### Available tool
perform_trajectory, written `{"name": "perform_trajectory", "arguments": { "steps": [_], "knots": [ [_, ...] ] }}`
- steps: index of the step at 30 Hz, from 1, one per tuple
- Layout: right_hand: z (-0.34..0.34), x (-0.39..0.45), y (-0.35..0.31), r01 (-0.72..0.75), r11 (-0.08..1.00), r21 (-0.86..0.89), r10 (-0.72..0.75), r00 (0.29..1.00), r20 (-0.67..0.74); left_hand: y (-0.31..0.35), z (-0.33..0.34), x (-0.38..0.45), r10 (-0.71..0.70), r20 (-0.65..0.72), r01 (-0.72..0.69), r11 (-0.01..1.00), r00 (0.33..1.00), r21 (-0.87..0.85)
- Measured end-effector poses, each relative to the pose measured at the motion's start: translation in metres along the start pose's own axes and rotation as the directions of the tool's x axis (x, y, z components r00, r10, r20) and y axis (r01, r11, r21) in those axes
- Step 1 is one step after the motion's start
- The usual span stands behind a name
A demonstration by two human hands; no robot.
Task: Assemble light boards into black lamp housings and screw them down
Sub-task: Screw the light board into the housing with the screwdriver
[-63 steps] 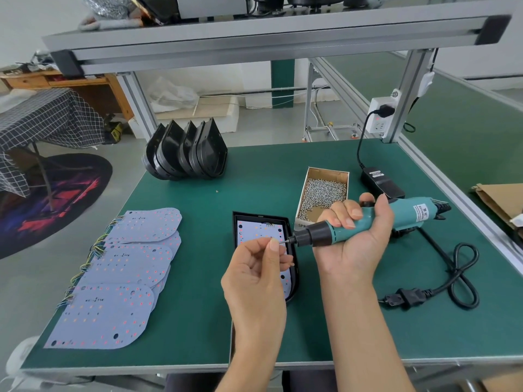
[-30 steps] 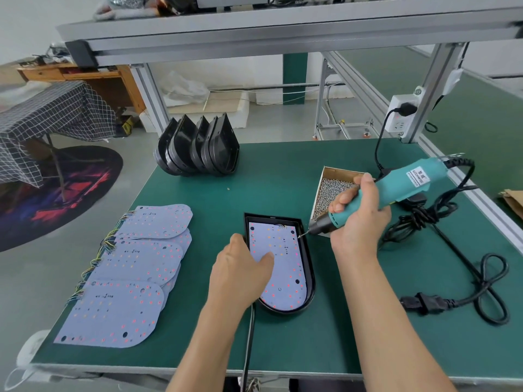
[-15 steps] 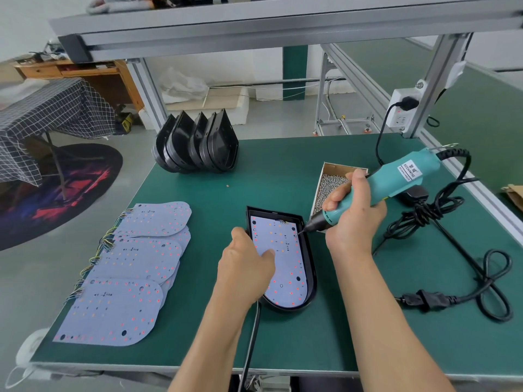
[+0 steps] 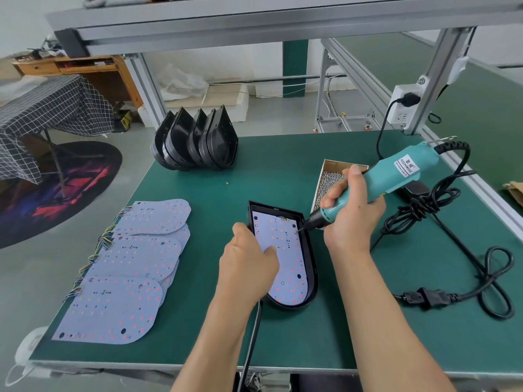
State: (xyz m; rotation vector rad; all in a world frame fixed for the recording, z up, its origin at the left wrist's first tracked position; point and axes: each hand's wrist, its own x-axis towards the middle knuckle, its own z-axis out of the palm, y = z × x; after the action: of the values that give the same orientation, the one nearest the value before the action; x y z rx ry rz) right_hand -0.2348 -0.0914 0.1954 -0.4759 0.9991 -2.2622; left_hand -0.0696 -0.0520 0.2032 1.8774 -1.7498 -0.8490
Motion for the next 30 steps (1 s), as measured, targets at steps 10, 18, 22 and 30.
{"name": "perform_trajectory", "arguments": {
  "steps": [10, 18, 22, 30],
  "knots": [
    [0.003, -0.002, -0.001, 0.054, 0.998, -0.032, -0.052, 0.998, 0.044, 0.004, 0.001, -0.002, 0.001, -0.027, 0.0, 0.999, 1.0, 0.033],
    [0.008, -0.006, -0.007, 0.08, 0.996, -0.041, -0.077, 0.994, 0.077, 0.006, 0.0, -0.005, 0.02, -0.033, -0.019, 0.999, 0.999, 0.028],
    [0.009, -0.009, -0.009, 0.098, 0.993, -0.064, -0.092, 0.991, 0.092, 0.007, 0.0, -0.006, 0.029, -0.035, -0.028, 0.999, 0.999, 0.039],
    [0.011, -0.011, -0.01, 0.111, 0.99, -0.085, -0.1, 0.988, 0.119, 0.007, 0.0, -0.007, 0.029, -0.047, -0.027, 0.999, 0.998, 0.043]
  ]
}}
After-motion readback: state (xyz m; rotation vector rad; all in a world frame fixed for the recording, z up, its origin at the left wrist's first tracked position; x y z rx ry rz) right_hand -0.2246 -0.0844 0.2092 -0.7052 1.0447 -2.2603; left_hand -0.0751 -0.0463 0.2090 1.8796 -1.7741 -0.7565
